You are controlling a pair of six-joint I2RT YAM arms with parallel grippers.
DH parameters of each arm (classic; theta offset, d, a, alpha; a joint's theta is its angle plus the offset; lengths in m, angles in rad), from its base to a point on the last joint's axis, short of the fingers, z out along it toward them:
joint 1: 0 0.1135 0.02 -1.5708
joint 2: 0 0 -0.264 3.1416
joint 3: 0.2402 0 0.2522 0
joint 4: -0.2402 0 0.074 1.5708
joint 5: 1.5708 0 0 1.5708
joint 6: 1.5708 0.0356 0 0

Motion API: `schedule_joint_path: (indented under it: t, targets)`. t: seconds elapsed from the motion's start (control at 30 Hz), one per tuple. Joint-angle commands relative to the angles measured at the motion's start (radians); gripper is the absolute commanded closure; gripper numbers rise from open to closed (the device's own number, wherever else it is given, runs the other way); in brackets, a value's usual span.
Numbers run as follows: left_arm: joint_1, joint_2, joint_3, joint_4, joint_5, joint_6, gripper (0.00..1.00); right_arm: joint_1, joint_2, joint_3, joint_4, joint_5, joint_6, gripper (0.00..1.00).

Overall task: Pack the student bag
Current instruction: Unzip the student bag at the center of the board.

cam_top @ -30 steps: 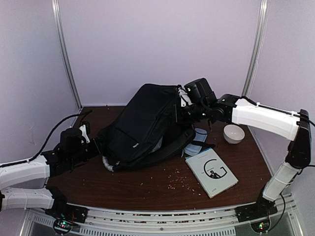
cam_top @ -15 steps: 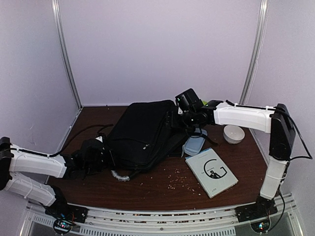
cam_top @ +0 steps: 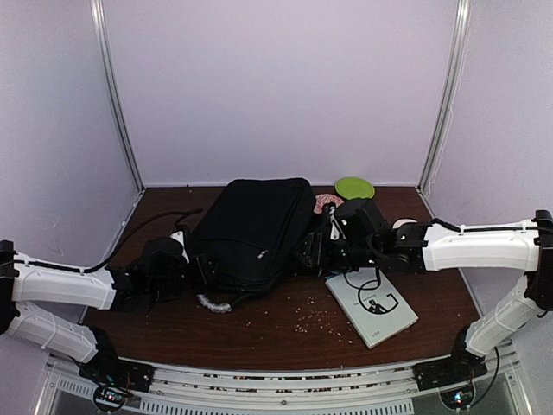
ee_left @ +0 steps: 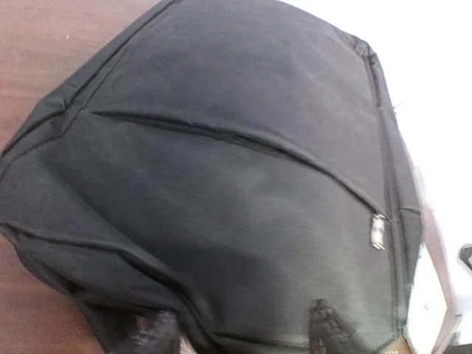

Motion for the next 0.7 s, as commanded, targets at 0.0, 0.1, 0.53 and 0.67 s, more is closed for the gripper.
schedule_joint_path:
  t: [0.0,0.1,0.53,0.67]
  targets:
    - [-0.015,-0.102,0.011,-0.023,-0.010,0.029,0.25,0.043,0.029,0.024,0.101,-0.010,0.042,0.35]
    - [-0.036,-0.182,0.011,-0.144,-0.041,0.043,0.18,0.051,0.051,0.044,0.078,-0.003,0.014,0.37]
    - [-0.097,-0.362,-0.058,-0.380,-0.109,0.007,0.24,0.122,0.213,0.272,-0.078,0.104,-0.216,0.44]
    - [-0.097,-0.400,-0.078,-0.410,-0.107,0.008,0.25,0.169,0.237,0.357,-0.178,0.178,-0.585,0.42]
